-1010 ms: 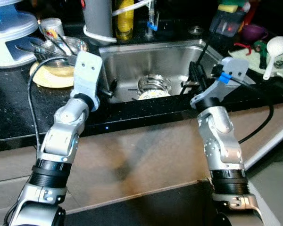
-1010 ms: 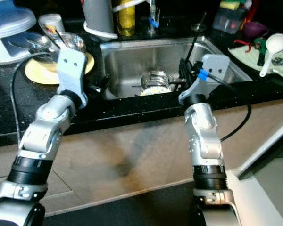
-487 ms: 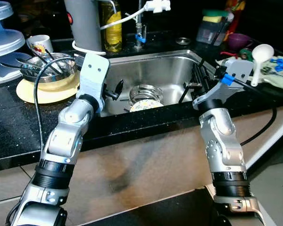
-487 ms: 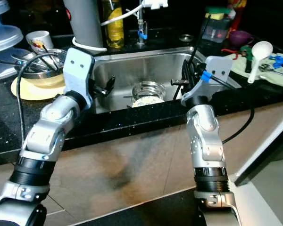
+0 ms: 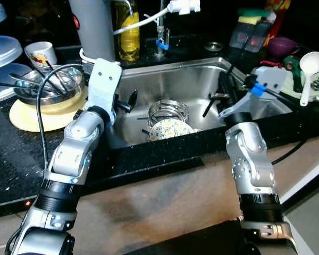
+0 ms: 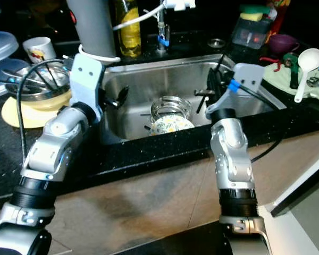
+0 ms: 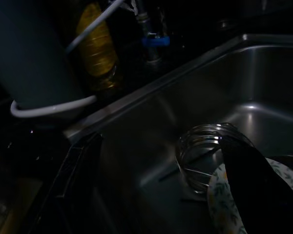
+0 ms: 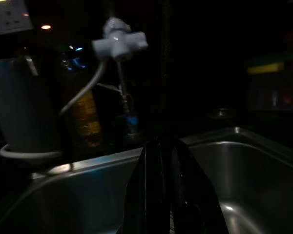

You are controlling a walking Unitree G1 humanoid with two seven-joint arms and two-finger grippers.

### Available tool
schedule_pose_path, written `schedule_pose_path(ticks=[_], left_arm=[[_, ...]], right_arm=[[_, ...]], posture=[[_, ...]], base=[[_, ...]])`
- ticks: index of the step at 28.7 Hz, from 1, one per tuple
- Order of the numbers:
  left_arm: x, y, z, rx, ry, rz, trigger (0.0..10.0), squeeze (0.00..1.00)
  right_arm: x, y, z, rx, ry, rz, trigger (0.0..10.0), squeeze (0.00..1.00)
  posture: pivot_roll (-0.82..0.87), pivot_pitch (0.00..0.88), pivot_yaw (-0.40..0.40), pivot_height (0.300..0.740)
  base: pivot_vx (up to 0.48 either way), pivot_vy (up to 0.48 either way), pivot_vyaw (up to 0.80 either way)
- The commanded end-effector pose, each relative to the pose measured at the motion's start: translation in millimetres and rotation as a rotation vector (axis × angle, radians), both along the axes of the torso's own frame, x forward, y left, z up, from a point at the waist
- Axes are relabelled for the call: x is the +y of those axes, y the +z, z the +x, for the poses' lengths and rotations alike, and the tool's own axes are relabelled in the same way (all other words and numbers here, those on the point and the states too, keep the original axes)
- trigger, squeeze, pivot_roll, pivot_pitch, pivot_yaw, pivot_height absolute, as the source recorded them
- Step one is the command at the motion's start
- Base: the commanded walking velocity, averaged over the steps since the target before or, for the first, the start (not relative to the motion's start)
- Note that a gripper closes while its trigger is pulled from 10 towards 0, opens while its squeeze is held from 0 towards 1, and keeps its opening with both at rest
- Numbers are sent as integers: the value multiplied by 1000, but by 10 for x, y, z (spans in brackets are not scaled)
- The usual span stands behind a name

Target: Kitchen organization

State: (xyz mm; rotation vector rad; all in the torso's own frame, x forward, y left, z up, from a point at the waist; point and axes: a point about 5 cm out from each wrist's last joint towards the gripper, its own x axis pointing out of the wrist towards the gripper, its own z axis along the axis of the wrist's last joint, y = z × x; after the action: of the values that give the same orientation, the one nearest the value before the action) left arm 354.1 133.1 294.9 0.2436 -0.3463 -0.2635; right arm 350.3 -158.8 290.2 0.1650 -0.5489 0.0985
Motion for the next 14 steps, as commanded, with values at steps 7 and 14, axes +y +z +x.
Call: schedule_pose_path(ticks=[7, 14], left_arm=[[-39, -32, 0, 21, -26, 7, 10000, 0], [-94, -67, -21, 34, -52, 41, 10000, 0]], right_arm=[[-59, 11, -15, -5, -16, 5, 10000, 0], [-66, 18, -12, -8, -20, 5, 10000, 0]], posture=[[-78, 170, 4, 740], [-77, 169, 4, 740]], base=[[236, 0, 0], [0, 0, 0]])
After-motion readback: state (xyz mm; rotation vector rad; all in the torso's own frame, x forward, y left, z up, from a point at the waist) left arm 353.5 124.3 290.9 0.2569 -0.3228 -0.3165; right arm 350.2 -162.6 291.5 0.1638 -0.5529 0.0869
